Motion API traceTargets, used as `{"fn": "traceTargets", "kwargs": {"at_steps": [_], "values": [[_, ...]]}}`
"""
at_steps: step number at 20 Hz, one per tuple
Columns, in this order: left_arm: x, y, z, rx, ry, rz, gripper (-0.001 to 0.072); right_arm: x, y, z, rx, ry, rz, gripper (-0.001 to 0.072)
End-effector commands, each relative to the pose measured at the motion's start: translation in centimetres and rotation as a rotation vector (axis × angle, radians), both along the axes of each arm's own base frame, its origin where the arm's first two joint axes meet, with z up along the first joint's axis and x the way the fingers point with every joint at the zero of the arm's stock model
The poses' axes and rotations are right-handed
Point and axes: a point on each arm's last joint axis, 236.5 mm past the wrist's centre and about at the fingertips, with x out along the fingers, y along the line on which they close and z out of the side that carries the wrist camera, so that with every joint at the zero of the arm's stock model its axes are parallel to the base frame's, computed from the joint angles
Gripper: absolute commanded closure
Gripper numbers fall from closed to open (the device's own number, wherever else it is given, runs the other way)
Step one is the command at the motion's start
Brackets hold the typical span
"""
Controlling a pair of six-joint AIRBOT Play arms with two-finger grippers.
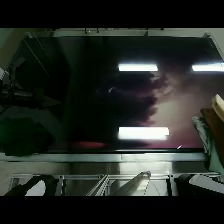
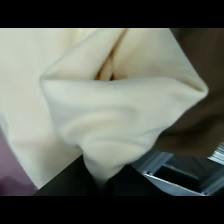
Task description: Fold the shirts.
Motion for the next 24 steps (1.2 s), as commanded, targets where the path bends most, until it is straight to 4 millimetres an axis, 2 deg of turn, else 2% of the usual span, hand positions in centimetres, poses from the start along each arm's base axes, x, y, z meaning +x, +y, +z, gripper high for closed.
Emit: {"fn": "traceTargets", "kwargs": {"at_steps": [1,4,7,9,10,11,12,15,17,19,20,21,22,23,24], "values": [[0.0,0.0,0.0,0.0,-0.001,0.0,0.0692,-7.2,0.6,-2.9,0.094,0.195,-0.124,0.0694],[0.0,0.0,0.0,0.001,-0.001,0.0,0.0692,-9.5,1.8,-5.7,0.144,0.279,-0.127,0.0693],[0.2,0.1,0.0,0.002,-0.006,0.007,0.0693,-11.1,3.8,-7.6,0.215,0.34,-0.098,0.0694],[0.2,0.1,0.0,0.003,-0.007,0.007,0.0693,-12.4,3.8,-8.5,0.203,0.387,-0.072,0.0689],[0.2,0.1,0.0,0.003,-0.007,0.007,0.0692,-12.4,3.5,-8.9,0.188,0.381,-0.07,0.0555],[0.2,0.1,0.0,0.003,-0.007,0.007,0.0693,-12.2,3.2,-9.0,0.175,0.373,-0.07,0.0245],[0.2,0.1,0.0,0.003,-0.007,0.007,0.0693,-12.2,3.2,-9.0,0.174,0.373,-0.07,0.0069],[0.3,0.1,0.0,0.002,-0.007,0.008,0.0693,-12.3,3.3,-8.9,0.179,0.376,-0.07,0.0076],[0.4,0.1,0.0,0.003,-0.011,0.012,0.0693,-11.8,4.2,-8.6,0.221,0.362,-0.073,0.0076],[0.5,0.1,0.0,0.003,-0.015,0.017,0.0693,-10.3,6.2,-7.4,0.321,0.31,-0.081,0.0077],[0.6,0.1,0.0,0.004,-0.018,0.02,0.0693,-8.5,6.7,-7.0,0.346,0.23,-0.083,0.0078],[0.6,0.1,0.0,0.004,-0.019,0.02,0.0692,-6.4,7.6,-6.4,0.382,0.135,-0.09,0.0182],[0.6,0.1,0.0,0.005,-0.022,0.015,0.0693,-4.4,8.5,-5.8,0.421,0.043,-0.091,0.0423],[0.6,0.1,0.0,0.006,-0.023,0.013,0.0692,-2.2,9.6,-4.8,0.472,-0.054,-0.099,0.0506],[0.6,0.1,0.0,0.005,-0.023,0.013,0.0693,0.3,10.7,-3.5,0.535,-0.17,-0.1,0.0506]]}}
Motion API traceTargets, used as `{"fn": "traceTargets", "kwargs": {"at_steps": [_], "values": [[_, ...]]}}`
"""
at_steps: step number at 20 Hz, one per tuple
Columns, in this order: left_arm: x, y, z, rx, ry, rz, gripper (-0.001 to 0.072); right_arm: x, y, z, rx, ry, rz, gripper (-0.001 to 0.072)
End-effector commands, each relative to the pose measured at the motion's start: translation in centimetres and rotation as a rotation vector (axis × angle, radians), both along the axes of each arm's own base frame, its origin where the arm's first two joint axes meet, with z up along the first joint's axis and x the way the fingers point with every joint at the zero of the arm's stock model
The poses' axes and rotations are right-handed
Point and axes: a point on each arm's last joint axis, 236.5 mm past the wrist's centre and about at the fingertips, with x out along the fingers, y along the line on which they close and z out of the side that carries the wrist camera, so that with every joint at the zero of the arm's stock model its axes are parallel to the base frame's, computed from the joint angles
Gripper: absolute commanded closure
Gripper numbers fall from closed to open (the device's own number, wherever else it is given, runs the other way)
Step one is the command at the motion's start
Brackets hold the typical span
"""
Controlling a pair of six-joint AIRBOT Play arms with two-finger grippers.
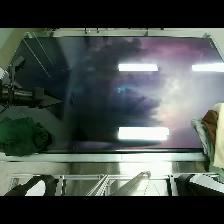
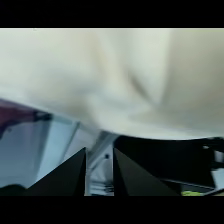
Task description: Fold the shirts.
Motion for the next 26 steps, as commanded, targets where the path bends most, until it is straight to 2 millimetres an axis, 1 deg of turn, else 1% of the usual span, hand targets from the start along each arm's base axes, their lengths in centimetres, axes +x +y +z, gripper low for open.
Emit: {"fn": "traceTargets", "kwargs": {"at_steps": [1,3,4,5,6,8,9,10,11,12,13,14,15,16,17,19,20,22,26], "values": [[0.1,0.0,0.0,0.0,-0.006,-0.003,0.0692,8.4,4.2,4.7,0.195,-0.378,-0.076,0.0506],[0.1,-0.2,0.2,-0.006,-0.019,-0.011,0.0693,11.7,7.0,7.7,0.251,-0.574,0.029,0.0509],[0.3,-0.6,0.8,-0.032,-0.039,-0.016,0.0693,13.6,8.5,9.0,0.253,-0.676,0.089,0.0534],[0.7,-1.1,1.6,-0.065,-0.068,-0.015,0.0693,15.8,10.3,10.5,0.236,-0.796,0.162,0.069],[1.2,-1.2,2.1,-0.084,-0.089,-0.002,0.0693,18.1,12.3,11.9,0.197,-0.922,0.248,0.0692],[1.8,-0.9,1.8,-0.064,-0.107,0.013,0.0693,22.2,16.4,14.0,0.077,-1.137,0.416,0.0693],[1.8,-0.8,1.7,-0.063,-0.107,0.014,0.0694,23.7,18.9,14.9,0.004,-1.231,0.52,0.0692],[1.6,-0.9,1.9,-0.062,-0.114,0.006,0.0694,24.5,21.7,15.7,-0.037,-1.31,0.623,0.0693],[1.2,-1.1,2.2,-0.053,-0.148,-0.009,0.0695,24.8,25.0,16.4,-0.059,-1.373,0.72,0.0693],[0.8,-1.3,2.2,-0.042,-0.177,0.004,0.0695,24.6,27.8,16.5,-0.077,-1.413,0.812,0.0693],[0.1,-1.9,2.0,-0.034,-0.197,0.013,0.0695,23.9,30.7,16.2,-0.094,-1.449,0.914,0.0693],[-1.2,-2.7,1.5,-0.027,-0.216,0.003,0.0695,23.1,33.1,15.3,-0.108,-1.468,0.996,0.0693],[-3.0,-3.9,0.5,-0.019,-0.237,-0.033,0.0695,21.9,35.4,13.9,-0.114,-1.469,1.062,0.0694],[-4.6,-5.1,-0.7,-0.014,-0.25,-0.057,0.0694,20.6,37.0,12.4,-0.127,-1.473,1.12,0.0693],[-5.8,-6.1,-1.7,-0.008,-0.263,-0.068,0.0694,19.4,38.3,10.6,-0.144,-1.473,1.157,0.0693],[-7.5,-7.7,-3.4,0.003,-0.3,-0.072,0.0694,17.9,39.2,8.0,-0.181,-1.477,1.168,0.0693],[-8.1,-8.2,-3.8,0.006,-0.328,-0.075,0.0694,17.6,39.2,7.4,-0.193,-1.48,1.164,0.0693],[-9.2,-9.1,-4.0,0.006,-0.385,-0.081,0.0694,17.5,39.1,7.2,-0.195,-1.477,1.16,0.0692],[-10.5,-9.6,-4.1,-0.02,-0.381,-0.06,0.0695,17.5,39.3,7.2,-0.18,-1.474,1.146,0.0692]]}}
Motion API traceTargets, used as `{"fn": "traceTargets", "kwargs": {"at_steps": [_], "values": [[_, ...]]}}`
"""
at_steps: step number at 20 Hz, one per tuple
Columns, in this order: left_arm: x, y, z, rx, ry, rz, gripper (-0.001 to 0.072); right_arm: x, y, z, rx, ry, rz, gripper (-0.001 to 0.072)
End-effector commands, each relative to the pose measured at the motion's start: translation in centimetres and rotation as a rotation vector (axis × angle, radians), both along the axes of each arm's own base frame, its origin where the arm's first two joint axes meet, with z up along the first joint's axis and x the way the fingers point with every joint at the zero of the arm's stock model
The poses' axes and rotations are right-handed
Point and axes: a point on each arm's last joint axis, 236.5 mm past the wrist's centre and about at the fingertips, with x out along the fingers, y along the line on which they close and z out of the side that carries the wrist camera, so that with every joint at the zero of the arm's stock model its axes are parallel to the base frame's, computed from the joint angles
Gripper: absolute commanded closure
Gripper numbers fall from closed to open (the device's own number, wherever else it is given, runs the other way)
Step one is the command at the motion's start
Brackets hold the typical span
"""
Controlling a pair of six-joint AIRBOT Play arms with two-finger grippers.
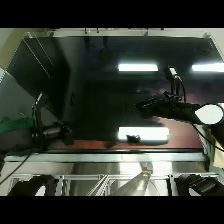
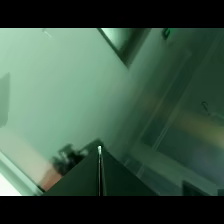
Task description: Fold the shirts.
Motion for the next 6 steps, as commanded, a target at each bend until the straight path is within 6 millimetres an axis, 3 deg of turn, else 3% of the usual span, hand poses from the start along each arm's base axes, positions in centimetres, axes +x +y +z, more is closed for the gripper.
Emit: {"fn": "traceTargets", "kwargs": {"at_steps": [1,6], "values": [[-0.6,-0.2,-0.1,-0.018,-0.026,0.027,0.0696,0.0,0.2,-0.2,-0.003,-0.019,-0.008,0.0693],[-0.4,0.0,1.1,-0.029,-0.08,0.044,0.0696,0.0,0.2,-0.2,-0.003,-0.019,-0.008,0.0692]]}}
